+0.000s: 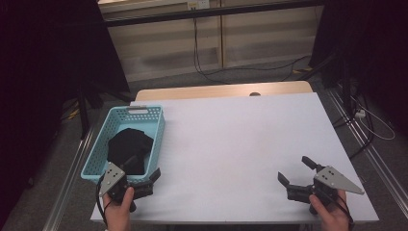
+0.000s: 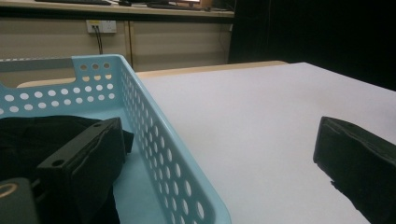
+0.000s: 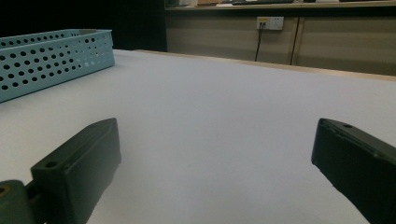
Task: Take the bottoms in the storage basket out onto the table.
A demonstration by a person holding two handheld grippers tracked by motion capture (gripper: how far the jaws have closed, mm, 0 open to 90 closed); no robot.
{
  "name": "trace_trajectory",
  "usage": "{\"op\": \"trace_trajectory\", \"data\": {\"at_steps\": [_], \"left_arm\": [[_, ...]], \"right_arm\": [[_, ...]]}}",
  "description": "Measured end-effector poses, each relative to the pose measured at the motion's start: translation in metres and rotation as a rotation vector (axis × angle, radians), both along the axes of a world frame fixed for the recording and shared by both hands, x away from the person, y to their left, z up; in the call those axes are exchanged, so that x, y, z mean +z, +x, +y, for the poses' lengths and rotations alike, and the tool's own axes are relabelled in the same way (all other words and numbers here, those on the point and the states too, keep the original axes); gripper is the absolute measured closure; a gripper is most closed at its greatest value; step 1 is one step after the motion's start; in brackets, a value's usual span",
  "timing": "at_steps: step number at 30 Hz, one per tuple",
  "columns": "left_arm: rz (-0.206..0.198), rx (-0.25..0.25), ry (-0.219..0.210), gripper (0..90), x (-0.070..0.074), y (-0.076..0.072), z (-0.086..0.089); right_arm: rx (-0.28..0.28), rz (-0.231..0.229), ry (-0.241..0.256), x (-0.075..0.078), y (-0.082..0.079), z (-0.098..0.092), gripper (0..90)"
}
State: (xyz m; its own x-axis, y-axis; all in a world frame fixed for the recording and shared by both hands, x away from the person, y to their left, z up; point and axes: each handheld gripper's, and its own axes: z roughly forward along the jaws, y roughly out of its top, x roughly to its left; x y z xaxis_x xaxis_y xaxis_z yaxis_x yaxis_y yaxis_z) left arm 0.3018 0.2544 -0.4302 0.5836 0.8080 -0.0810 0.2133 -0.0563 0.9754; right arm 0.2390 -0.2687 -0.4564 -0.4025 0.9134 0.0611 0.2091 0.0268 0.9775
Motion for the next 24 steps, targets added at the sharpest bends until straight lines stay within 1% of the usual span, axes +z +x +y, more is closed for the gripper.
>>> {"op": "trace_trajectory", "data": {"at_steps": [6, 8, 11, 12, 17, 18, 21, 22, 23, 24], "left_arm": [[0.001, -0.006, 0.001, 2.1, 0.001, 0.0, 0.001], [0.011, -0.015, -0.02, 2.2, 0.002, 0.001, 0.001], [0.008, -0.019, -0.016, 2.2, 0.003, 0.002, 0.001], [0.009, -0.02, -0.022, 2.2, 0.004, 0.001, 0.0], [0.014, -0.035, -0.028, 2.2, 0.008, 0.001, -0.001], [0.018, -0.036, -0.042, 2.2, 0.011, 0.001, -0.001], [0.023, -0.045, -0.038, 2.2, 0.015, 0.002, 0.0], [0.02, -0.048, -0.041, 2.2, 0.02, 0.002, 0.0], [0.02, -0.048, -0.041, 2.2, 0.02, 0.002, 0.0], [0.015, -0.053, -0.035, 2.2, 0.025, 0.003, 0.0]], "right_arm": [[0.007, -0.001, 0.001, 0.0, 0.0, 0.001, 0.1], [0.01, -0.003, -0.005, 0.0, 0.0, 0.002, 0.1], [0.01, -0.001, -0.01, 0.0, 0.0, 0.001, 0.1], [0.006, 0.001, -0.002, 0.0, 0.0, 0.0, 0.1], [0.003, -0.004, -0.005, 0.0, 0.0, -0.002, 0.0], [0.002, -0.006, -0.008, 0.0, 0.0, -0.002, 0.1], [0.0, -0.006, -0.011, 0.001, 0.0, -0.002, 0.0], [-0.003, -0.008, -0.003, 0.001, 0.0, -0.002, 0.0], [-0.004, -0.009, -0.002, 0.001, -0.001, -0.003, 0.0], [-0.003, -0.009, -0.006, 0.001, -0.001, -0.003, 0.0]]}}
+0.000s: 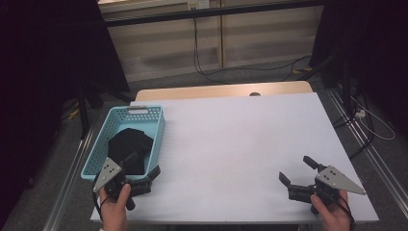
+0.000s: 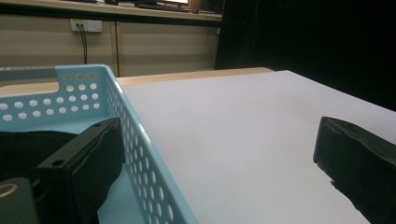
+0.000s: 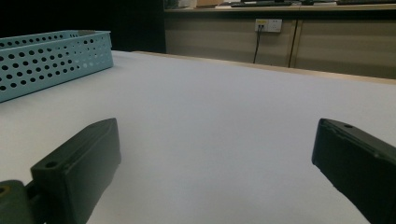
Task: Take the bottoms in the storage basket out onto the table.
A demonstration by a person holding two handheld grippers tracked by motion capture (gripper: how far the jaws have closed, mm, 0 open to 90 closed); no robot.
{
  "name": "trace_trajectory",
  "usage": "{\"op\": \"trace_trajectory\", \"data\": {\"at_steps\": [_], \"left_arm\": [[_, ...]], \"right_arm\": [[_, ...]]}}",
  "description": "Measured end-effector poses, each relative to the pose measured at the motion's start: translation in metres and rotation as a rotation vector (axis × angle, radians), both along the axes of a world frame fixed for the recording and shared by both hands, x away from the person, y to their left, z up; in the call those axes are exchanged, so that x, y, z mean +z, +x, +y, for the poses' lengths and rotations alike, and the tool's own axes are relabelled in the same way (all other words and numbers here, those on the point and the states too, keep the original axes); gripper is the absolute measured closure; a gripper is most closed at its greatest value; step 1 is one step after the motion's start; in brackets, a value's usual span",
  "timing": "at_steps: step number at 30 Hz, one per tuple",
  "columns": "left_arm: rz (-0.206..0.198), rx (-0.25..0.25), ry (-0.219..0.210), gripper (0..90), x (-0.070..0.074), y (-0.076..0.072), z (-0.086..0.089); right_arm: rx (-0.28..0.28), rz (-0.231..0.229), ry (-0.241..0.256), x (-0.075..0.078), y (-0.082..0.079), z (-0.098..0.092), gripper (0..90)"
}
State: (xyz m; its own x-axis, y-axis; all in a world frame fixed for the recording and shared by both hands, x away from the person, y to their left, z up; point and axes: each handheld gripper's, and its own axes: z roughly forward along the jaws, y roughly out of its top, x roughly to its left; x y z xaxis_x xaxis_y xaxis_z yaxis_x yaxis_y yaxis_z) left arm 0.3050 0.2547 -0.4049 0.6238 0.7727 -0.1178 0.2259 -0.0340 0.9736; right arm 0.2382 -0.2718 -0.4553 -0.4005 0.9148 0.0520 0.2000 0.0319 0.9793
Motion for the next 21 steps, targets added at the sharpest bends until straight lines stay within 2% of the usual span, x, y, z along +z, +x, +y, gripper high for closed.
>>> {"op": "trace_trajectory", "data": {"at_steps": [5, 8, 14, 17, 21], "left_arm": [[-0.007, 0.0, 0.005, 2.2, 0.011, 0.005, 0.004], [-0.011, -0.002, 0.011, 2.2, 0.023, 0.012, 0.008], [0.003, -0.006, 0.012, 2.2, 0.038, 0.026, 0.014], [0.011, -0.004, 0.026, 2.2, 0.042, 0.032, 0.016], [0.022, -0.002, 0.015, 2.2, 0.044, 0.038, 0.017]], "right_arm": [[-0.001, 0.0, -0.001, 0.0, 0.0, -0.001, 0.1], [0.003, 0.0, -0.001, 0.0, 0.0, 0.0, 0.1], [0.005, -0.001, 0.002, 0.0, 0.001, 0.0, 0.1], [0.012, -0.002, -0.005, 0.0, 0.001, 0.001, 0.1], [0.014, -0.004, -0.006, 0.0, 0.002, 0.001, 0.1]]}}
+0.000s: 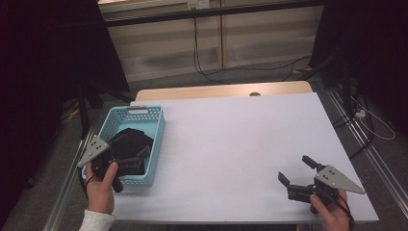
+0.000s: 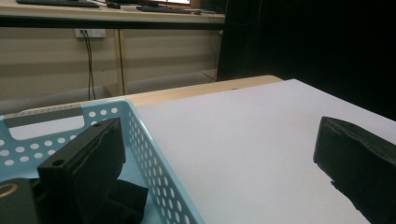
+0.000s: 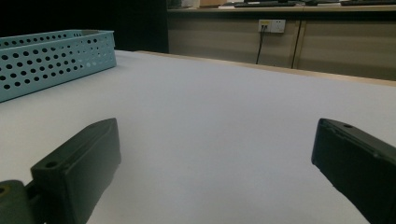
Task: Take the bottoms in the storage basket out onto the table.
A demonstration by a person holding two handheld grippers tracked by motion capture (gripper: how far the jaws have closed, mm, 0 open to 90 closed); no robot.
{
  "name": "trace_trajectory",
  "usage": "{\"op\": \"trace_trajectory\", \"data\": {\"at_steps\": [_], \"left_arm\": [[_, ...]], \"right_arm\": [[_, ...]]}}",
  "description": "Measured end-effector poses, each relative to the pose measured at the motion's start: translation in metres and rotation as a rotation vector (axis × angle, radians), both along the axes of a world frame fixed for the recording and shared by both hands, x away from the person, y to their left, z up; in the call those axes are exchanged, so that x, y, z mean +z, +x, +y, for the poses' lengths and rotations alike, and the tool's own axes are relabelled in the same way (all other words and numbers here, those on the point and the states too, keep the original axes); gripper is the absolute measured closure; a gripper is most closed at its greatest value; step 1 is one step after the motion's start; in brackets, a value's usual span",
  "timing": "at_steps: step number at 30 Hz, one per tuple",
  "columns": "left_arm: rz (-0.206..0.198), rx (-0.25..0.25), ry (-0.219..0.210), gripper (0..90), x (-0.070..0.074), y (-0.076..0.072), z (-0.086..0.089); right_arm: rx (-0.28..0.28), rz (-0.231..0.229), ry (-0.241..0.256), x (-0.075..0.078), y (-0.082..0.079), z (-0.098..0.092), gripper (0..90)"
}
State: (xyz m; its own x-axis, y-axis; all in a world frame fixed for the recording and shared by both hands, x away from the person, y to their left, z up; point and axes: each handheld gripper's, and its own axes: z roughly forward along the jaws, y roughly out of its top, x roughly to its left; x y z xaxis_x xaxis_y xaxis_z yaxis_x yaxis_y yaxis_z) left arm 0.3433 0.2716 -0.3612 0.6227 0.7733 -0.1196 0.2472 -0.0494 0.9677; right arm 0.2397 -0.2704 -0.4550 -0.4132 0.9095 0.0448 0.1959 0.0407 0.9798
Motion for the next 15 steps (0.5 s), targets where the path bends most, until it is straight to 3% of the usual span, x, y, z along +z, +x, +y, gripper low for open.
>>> {"op": "trace_trajectory", "data": {"at_steps": [5, 7, 15], "left_arm": [[0.004, -0.007, 0.01, 2.2, 0.001, 0.007, -0.001], [0.014, -0.008, 0.032, 2.2, 0.002, 0.013, 0.0], [0.026, 0.002, 0.032, 2.2, 0.003, 0.025, 0.003]], "right_arm": [[0.0, 0.0, 0.003, 0.0, 0.0, 0.001, 0.2], [0.004, -0.003, 0.004, 0.0, 0.001, 0.002, 0.2], [0.015, -0.004, -0.001, 0.0, 0.001, 0.002, 0.1]]}}
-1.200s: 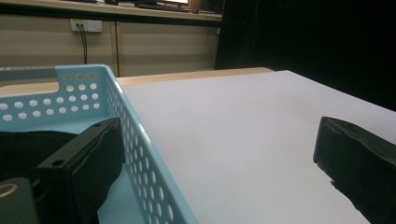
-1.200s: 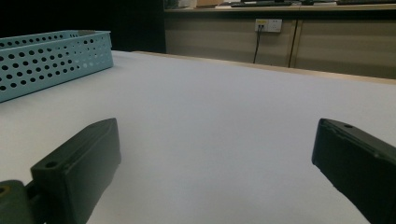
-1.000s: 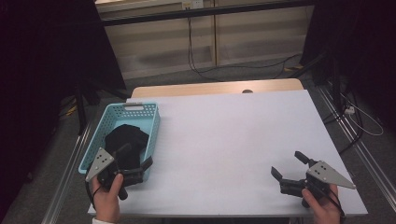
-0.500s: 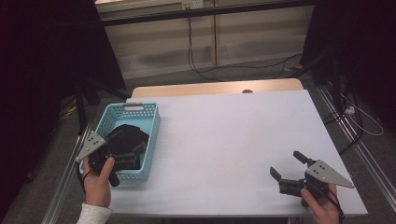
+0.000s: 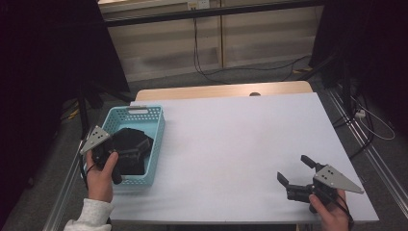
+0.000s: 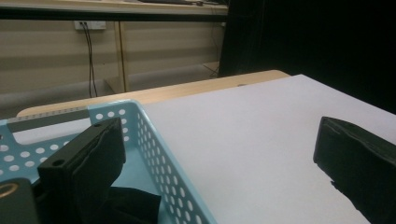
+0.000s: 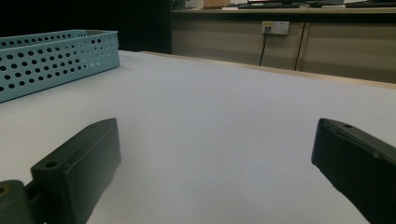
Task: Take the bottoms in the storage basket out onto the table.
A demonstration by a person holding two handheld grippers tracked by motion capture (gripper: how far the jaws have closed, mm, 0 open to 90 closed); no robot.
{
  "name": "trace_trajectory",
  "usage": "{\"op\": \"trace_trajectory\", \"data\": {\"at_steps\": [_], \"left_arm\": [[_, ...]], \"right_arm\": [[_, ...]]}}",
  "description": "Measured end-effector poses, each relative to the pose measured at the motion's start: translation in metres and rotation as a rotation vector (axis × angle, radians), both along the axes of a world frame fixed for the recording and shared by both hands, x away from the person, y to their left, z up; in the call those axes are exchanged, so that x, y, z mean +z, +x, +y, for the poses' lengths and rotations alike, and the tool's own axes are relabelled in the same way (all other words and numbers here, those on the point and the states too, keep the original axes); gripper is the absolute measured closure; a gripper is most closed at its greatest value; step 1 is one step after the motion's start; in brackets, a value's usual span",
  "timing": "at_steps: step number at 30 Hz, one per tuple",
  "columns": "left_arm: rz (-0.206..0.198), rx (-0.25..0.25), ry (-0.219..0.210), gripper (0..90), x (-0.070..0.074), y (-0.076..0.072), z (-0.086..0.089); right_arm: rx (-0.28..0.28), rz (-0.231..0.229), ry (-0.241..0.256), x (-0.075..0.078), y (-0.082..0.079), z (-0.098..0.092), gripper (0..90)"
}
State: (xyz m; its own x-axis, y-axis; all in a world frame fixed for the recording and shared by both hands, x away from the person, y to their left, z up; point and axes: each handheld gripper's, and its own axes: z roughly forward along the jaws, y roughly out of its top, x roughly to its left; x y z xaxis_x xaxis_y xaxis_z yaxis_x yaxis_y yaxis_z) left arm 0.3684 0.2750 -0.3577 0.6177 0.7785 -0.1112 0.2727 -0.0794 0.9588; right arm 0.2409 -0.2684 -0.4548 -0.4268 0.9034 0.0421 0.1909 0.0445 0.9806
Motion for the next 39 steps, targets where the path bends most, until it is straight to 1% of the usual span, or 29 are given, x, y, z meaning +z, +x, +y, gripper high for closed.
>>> {"op": "trace_trajectory", "data": {"at_steps": [3, 4, 13, 14, 15, 16, 21, 24, 25, 26, 27, 28, 29, 31, 33, 34, 35, 37, 38, 39], "left_arm": [[-0.001, 0.001, 0.009, 2.2, 0.0, 0.006, 0.002], [0.005, 0.006, 0.008, 2.2, 0.0, 0.01, 0.003], [0.015, 0.009, 0.007, 2.3, -0.001, 0.023, 0.006], [0.023, 0.005, 0.021, 2.3, -0.002, 0.026, 0.007], [0.023, 0.005, 0.021, 2.3, -0.002, 0.026, 0.007], [0.033, 0.01, 0.025, 2.3, -0.004, 0.03, 0.008], [0.048, 0.024, 0.026, 2.4, -0.007, 0.037, 0.011], [0.065, 0.035, 0.044, 2.5, -0.01, 0.045, 0.012], [0.065, 0.035, 0.044, 2.5, -0.01, 0.045, 0.012], [0.071, 0.036, 0.055, 2.6, -0.013, 0.049, 0.014], [0.071, 0.036, 0.055, 2.6, -0.013, 0.049, 0.014], [0.088, 0.041, 0.059, 2.6, -0.017, 0.052, 0.016], [0.094, 0.043, 0.066, 2.6, -0.019, 0.054, 0.017], [0.101, 0.042, 0.07, 2.7, -0.021, 0.057, 0.017], [0.111, 0.046, 0.088, 2.8, -0.024, 0.06, 0.02], [0.117, 0.053, 0.084, 2.8, -0.027, 0.064, 0.021], [0.117, 0.053, 0.084, 2.8, -0.027, 0.064, 0.021], [0.128, 0.065, 0.096, 2.8, -0.032, 0.068, 0.023], [0.128, 0.065, 0.096, 2.9, -0.032, 0.068, 0.023], [0.136, 0.067, 0.108, 3.0, -0.036, 0.071, 0.025]], "right_arm": [[0.0, 0.0, 0.001, 0.0, 0.0, 0.0, 0.1], [0.0, -0.001, 0.0, 0.0, 0.0, 0.0, 0.1], [0.005, -0.003, -0.005, 0.0, 0.0, 0.001, 0.2], [0.005, -0.004, -0.004, 0.0, 0.0, 0.0, 0.2], [0.006, -0.005, -0.003, 0.0, 0.0, 0.0, 0.2], [0.007, -0.004, -0.003, 0.0, 0.0, 0.001, 0.2], [0.014, -0.005, -0.006, 0.0, 0.0, 0.001, 0.2], [0.013, -0.005, 0.001, 0.001, 0.0, 0.001, 0.2], [0.013, -0.005, 0.001, 0.001, 0.0, 0.001, 0.2], [0.013, -0.005, 0.001, 0.0, 0.0, 0.001, 0.2], [0.013, -0.005, 0.001, 0.0, 0.0, 0.001, 0.2], [0.013, -0.005, 0.001, 0.0, 0.0, 0.001, 0.2], [0.013, -0.005, 0.001, 0.001, 0.0, 0.001, 0.2], [0.014, -0.005, 0.001, 0.0, 0.0, 0.001, 0.2], [0.014, -0.005, 0.002, 0.0, 0.0, 0.001, 0.2], [0.015, -0.006, 0.001, 0.001, 0.0, 0.001, 0.2], [0.015, -0.005, 0.002, 0.0, 0.0, 0.001, 0.2], [0.016, -0.005, 0.005, 0.001, 0.0, 0.001, 0.2], [0.016, -0.005, 0.005, 0.001, 0.0, 0.001, 0.2], [0.017, -0.006, 0.006, 0.001, 0.0, 0.001, 0.2]]}}
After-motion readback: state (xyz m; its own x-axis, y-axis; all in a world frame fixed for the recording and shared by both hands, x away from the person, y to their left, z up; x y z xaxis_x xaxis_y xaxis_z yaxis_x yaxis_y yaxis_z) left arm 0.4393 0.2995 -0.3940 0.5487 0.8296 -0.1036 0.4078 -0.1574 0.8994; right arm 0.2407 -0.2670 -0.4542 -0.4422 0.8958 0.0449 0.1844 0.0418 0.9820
